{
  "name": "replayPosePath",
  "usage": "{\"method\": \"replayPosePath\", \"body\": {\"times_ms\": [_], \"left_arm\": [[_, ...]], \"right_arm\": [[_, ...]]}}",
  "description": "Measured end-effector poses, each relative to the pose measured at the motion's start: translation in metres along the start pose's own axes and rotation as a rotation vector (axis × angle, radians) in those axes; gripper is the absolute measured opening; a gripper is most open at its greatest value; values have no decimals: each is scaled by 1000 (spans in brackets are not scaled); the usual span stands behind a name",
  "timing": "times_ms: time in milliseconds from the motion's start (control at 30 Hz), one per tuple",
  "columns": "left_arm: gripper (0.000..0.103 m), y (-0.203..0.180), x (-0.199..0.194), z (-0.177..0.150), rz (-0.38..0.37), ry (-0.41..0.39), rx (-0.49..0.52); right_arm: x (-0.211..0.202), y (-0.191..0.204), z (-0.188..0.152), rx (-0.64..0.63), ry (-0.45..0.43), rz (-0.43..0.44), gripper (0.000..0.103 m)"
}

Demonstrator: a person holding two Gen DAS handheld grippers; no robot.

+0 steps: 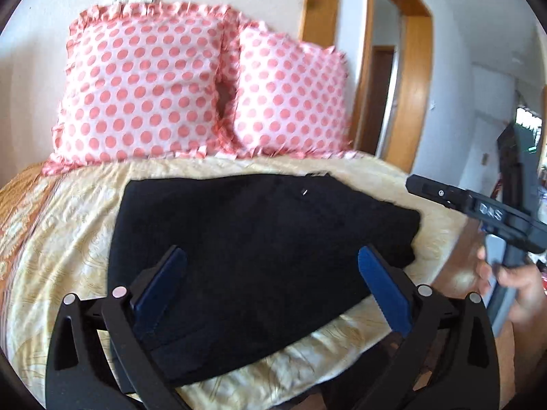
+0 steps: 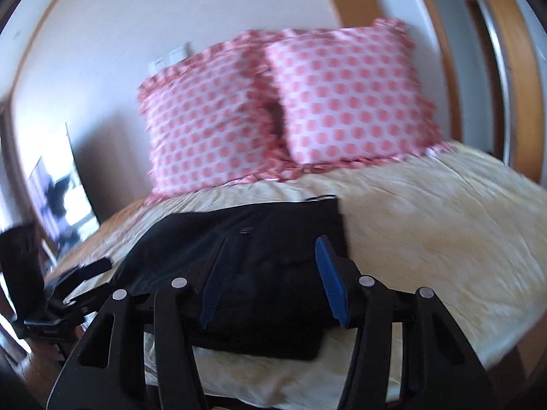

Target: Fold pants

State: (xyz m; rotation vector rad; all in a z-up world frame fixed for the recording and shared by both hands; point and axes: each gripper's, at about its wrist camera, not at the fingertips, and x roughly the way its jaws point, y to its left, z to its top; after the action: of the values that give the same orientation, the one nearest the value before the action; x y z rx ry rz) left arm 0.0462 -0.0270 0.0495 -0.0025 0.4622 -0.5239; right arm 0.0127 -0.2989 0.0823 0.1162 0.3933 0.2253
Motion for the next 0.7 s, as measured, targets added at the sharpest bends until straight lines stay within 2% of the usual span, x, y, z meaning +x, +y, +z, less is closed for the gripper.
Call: {"method": "replayPosePath", "body": {"times_ms": [67,133,167,233,333,400,467,500,533,600,700], "left_arm": [[101,4,17,-6,35,85,-27],[101,13,24,-15,46,143,-65],[101,16,22,-19,34,124,-69],[101,16,19,-22,43,127,-60],[101,24,16,-23,19,118,-89],[101,26,15,-24,11,116,-74],[101,26,15,-25,10,121,-40],[101,26,14,-25,7,123,-29],[101,25,13,-26,3,125,-28],[101,27,12,-25,-11,131,-42],[101,27,12,-25,-12,129,-45]], "right_arm": [[21,11,-8,-65,62,-22,54],[44,18,-28,-112,171,-58,54],[50,25,-36,-140,183,-81,54],[47,37,-48,-199,141,-133,54],[45,33,-47,-173,152,-129,54],[39,18,-32,-104,165,-39,54],[27,-13,-9,69,140,58,55],[25,-33,3,163,137,88,61],[27,-48,12,229,142,110,65],[41,-80,31,337,190,123,65],[68,-105,41,390,286,118,65]]}}
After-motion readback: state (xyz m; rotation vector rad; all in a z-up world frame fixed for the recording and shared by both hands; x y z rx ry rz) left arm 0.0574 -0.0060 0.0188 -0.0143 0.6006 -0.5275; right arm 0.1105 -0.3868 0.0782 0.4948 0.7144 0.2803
